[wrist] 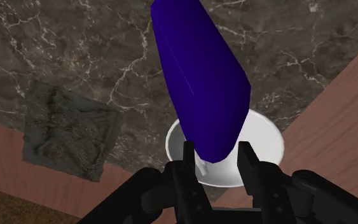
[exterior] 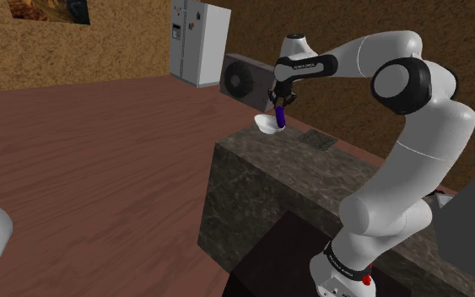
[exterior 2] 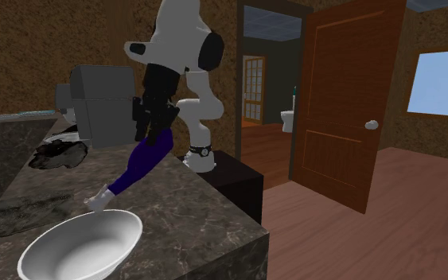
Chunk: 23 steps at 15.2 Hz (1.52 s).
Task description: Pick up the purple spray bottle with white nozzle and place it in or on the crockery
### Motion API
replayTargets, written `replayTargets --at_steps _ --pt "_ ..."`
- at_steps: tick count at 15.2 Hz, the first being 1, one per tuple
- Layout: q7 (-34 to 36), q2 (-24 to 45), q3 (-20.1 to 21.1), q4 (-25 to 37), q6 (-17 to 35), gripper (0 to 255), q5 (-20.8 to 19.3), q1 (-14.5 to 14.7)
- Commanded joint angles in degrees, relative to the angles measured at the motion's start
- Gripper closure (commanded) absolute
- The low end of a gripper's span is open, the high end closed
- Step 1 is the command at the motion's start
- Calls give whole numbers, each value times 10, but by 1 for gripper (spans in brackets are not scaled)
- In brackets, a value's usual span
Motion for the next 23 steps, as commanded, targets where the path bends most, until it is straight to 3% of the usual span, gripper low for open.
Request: replayTargets --at_steps 1,7,17,23 --pt "-6 48 -2 61 -12 255 -5 0" --pt "-37 211 -11 294 -77 255 -13 9" --pt "-15 219 -15 232 -11 255 -23 7" --pt "-15 219 -15 232 -11 255 -23 7"
